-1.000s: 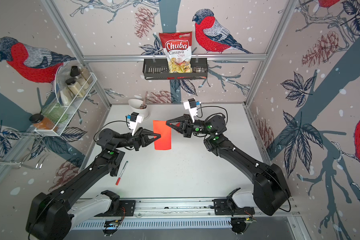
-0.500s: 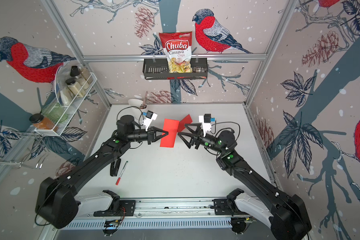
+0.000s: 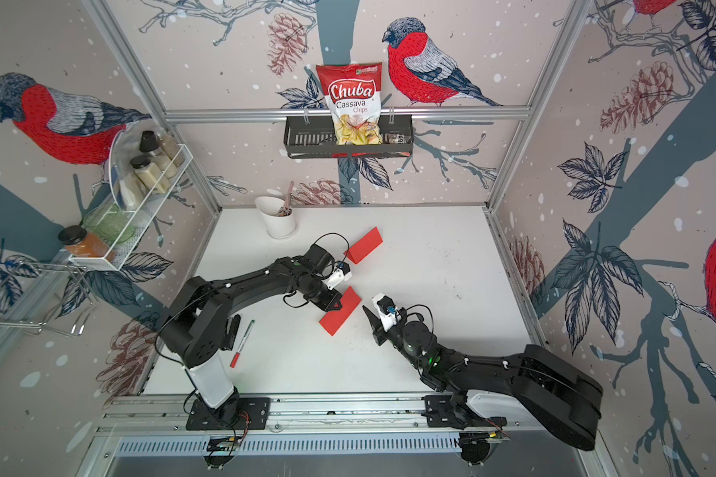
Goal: Fold the square paper along the opposite sides
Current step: Smooth out the paper at the center of the board.
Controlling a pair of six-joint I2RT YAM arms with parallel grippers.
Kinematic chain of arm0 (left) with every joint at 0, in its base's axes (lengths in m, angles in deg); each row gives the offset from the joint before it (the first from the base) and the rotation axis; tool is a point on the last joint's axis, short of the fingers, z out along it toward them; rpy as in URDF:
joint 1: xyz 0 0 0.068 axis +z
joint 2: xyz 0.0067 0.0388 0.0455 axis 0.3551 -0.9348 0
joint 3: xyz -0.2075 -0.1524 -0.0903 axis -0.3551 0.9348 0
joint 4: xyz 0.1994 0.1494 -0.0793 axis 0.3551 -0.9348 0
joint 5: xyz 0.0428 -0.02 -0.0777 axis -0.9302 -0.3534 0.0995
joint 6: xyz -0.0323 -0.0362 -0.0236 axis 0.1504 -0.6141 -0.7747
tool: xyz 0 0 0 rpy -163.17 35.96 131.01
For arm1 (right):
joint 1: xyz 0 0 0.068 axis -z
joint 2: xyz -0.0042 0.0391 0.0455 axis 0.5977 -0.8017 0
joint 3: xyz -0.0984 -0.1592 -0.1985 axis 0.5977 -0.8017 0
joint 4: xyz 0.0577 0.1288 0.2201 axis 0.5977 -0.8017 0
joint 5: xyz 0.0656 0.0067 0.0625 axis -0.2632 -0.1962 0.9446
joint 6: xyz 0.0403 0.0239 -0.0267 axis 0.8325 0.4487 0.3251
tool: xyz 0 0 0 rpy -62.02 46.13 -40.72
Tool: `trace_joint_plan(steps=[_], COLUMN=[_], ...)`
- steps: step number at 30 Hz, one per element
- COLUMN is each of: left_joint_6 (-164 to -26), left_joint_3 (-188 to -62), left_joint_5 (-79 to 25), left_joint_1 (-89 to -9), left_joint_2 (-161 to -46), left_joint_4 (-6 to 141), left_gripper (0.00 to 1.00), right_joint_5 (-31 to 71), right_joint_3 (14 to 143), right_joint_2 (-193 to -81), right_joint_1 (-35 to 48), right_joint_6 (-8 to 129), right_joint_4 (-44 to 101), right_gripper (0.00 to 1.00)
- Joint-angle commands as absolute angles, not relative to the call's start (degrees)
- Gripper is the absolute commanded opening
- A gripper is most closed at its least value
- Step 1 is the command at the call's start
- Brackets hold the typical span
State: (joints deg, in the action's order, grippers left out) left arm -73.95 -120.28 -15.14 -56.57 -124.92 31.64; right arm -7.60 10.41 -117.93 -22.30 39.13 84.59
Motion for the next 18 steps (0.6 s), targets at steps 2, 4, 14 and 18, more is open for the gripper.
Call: trace_joint_plan(steps=[2, 4, 14, 18], left_joint_6=[-69.4, -68.7, -65.1, -64.1], left_joint_3=[-124.4, -126.2, -130.0, -129.5], left_joint_5=[-20.8, -22.1, -20.2, -17.9], left_joint_1=[-57.7, -57.9, -58.2, -58.7], left_joint_2=[-131.0, -133.3, -134.3, -133.3], left_joint_4=[24.9, 24.0, 23.7, 23.5], left_gripper=[0.0, 0.01, 0.18, 0.15], right_joint_5=[-11.5, -10.9, -5.0, -2.9], right_joint_3=[12.3, 13.2, 17.5, 18.4], right_joint_2=[-125.6, -130.1, -147.5, -153.4], right_joint_1=[-23.4, -23.5, -22.4, -21.8], right_joint_6=[35.9, 37.0, 44.6, 47.2], right_joint_4=[93.1, 95.9, 102.8, 106.1], right_gripper=[0.18, 0.16, 0.12, 0.05])
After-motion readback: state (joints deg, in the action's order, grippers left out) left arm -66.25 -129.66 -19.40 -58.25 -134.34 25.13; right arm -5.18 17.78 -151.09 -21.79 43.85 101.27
